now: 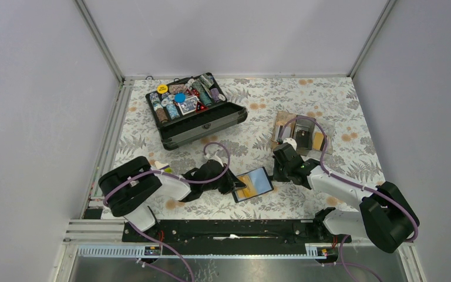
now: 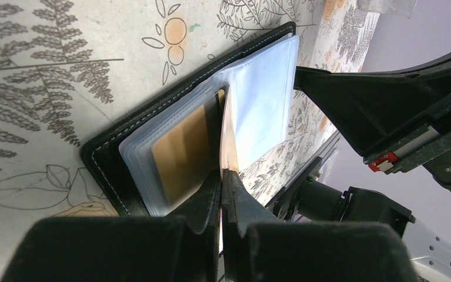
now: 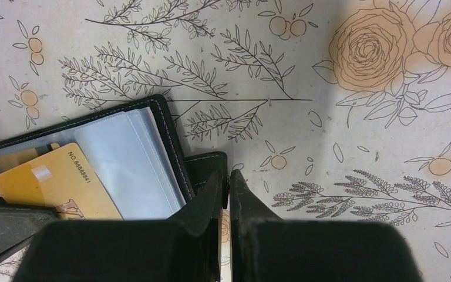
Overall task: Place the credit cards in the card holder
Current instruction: Insert the credit card into the card holder.
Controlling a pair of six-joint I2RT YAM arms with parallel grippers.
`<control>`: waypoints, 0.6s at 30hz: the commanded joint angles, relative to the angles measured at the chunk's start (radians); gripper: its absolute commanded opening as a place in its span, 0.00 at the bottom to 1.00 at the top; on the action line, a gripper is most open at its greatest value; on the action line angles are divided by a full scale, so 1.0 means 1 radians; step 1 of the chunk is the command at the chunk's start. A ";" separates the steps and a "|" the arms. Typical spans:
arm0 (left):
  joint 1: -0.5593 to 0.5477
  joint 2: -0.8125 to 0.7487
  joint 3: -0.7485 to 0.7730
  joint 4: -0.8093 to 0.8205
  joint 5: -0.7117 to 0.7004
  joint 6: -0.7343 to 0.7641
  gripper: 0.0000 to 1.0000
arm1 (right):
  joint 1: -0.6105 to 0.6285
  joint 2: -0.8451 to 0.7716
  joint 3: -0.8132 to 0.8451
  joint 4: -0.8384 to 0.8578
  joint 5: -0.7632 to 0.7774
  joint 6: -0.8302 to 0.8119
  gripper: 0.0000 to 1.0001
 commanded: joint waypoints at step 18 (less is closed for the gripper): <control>0.015 0.080 -0.014 0.215 0.032 0.078 0.00 | 0.006 0.064 0.034 -0.020 -0.002 0.000 0.00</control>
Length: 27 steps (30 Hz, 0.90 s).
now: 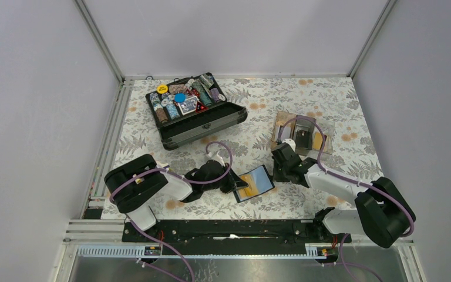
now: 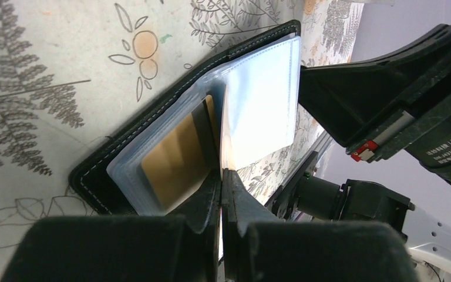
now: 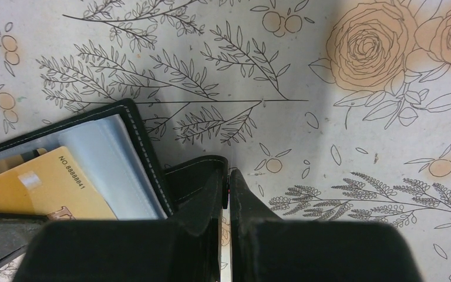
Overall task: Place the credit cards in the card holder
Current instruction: Insert the credit card into the card holder.
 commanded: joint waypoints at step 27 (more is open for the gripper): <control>0.041 0.065 -0.031 0.125 0.068 0.020 0.00 | 0.005 -0.150 0.096 -0.105 -0.090 -0.027 0.51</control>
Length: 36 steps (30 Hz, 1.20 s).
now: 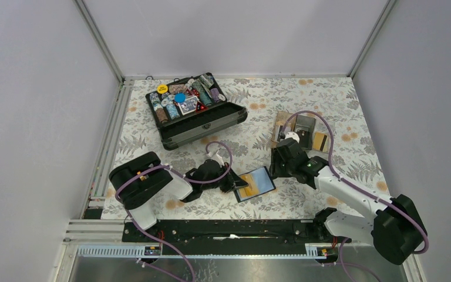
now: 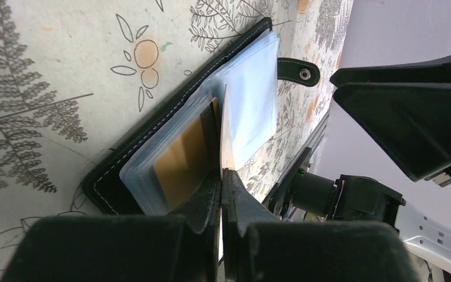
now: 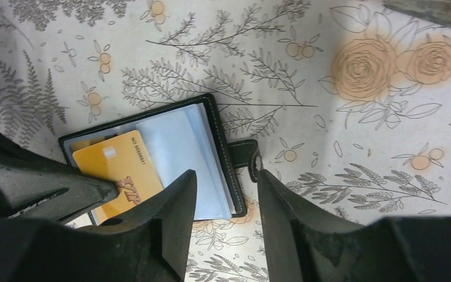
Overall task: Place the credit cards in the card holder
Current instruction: Insert the credit card into the card holder.
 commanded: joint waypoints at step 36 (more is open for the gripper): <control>0.044 -0.018 0.026 -0.141 0.051 0.122 0.00 | -0.018 0.164 -0.077 0.079 -0.211 0.006 0.00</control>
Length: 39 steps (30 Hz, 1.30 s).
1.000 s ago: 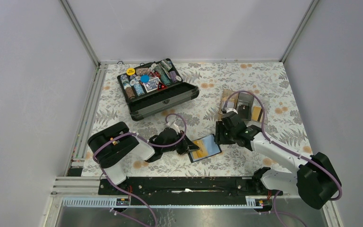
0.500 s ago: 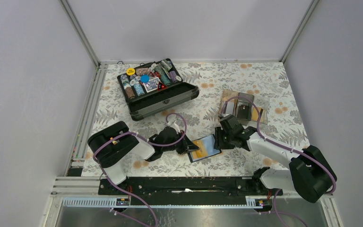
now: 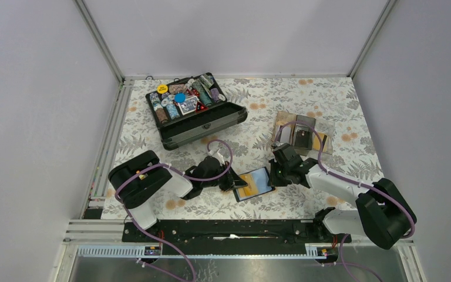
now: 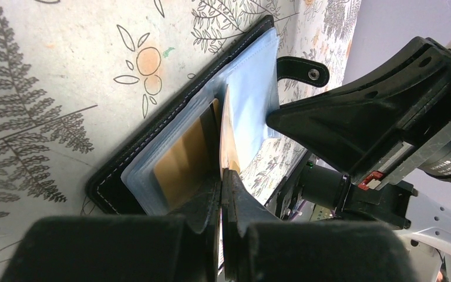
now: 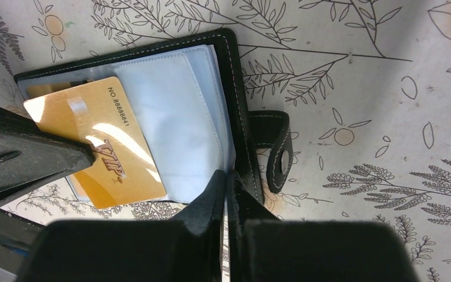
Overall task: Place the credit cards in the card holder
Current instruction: Insert the credit card into the card holder.
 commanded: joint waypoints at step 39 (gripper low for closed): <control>-0.001 -0.012 0.116 -0.325 -0.043 0.162 0.00 | -0.003 0.073 0.025 -0.009 0.046 0.018 0.00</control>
